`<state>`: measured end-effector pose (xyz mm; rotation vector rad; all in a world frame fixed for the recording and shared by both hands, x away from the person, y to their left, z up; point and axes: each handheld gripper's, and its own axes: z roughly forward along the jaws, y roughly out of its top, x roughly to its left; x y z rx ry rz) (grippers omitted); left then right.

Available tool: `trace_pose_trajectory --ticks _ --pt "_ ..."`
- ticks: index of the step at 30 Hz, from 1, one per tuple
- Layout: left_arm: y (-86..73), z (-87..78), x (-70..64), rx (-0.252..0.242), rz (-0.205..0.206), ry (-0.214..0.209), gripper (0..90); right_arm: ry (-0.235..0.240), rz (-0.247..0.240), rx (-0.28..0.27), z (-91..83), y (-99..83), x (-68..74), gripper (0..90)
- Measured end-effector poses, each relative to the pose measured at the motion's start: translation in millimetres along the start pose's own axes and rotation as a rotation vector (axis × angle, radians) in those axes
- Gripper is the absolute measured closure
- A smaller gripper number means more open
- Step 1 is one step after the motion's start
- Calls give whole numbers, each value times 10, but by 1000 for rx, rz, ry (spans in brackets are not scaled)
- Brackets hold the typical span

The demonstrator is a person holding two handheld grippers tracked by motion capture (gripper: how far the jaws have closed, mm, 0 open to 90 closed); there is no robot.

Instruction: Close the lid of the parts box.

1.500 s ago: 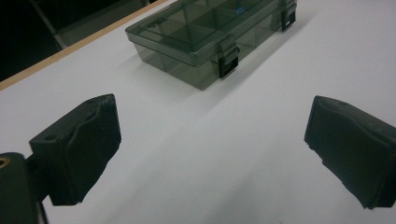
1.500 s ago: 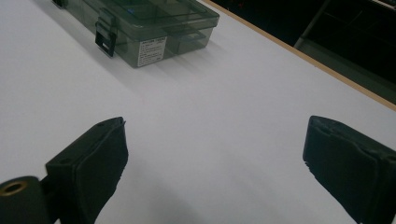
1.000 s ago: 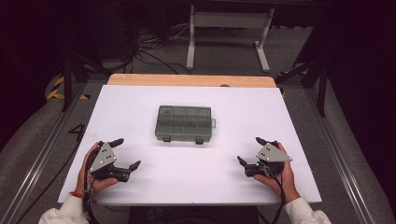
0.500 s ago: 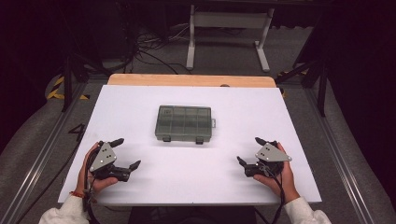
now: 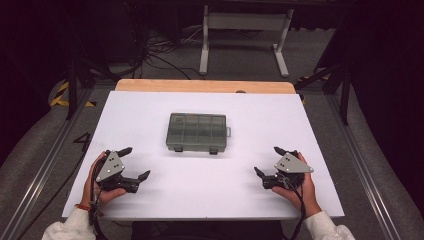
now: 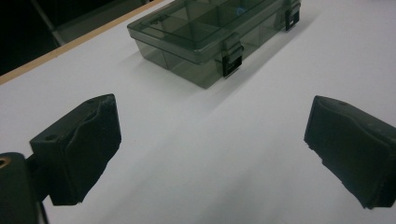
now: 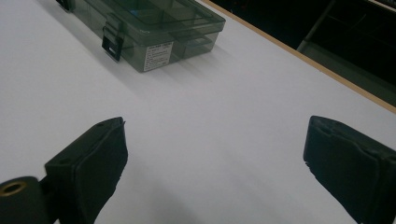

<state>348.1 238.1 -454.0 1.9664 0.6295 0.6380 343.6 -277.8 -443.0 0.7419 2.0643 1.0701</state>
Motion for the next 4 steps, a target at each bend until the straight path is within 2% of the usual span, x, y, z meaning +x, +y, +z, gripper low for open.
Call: trace_pose_trajectory --ticks 4 --pt "4 0 9 -4 -8 4 46 1 -3 -3 -4 -1 5 68"
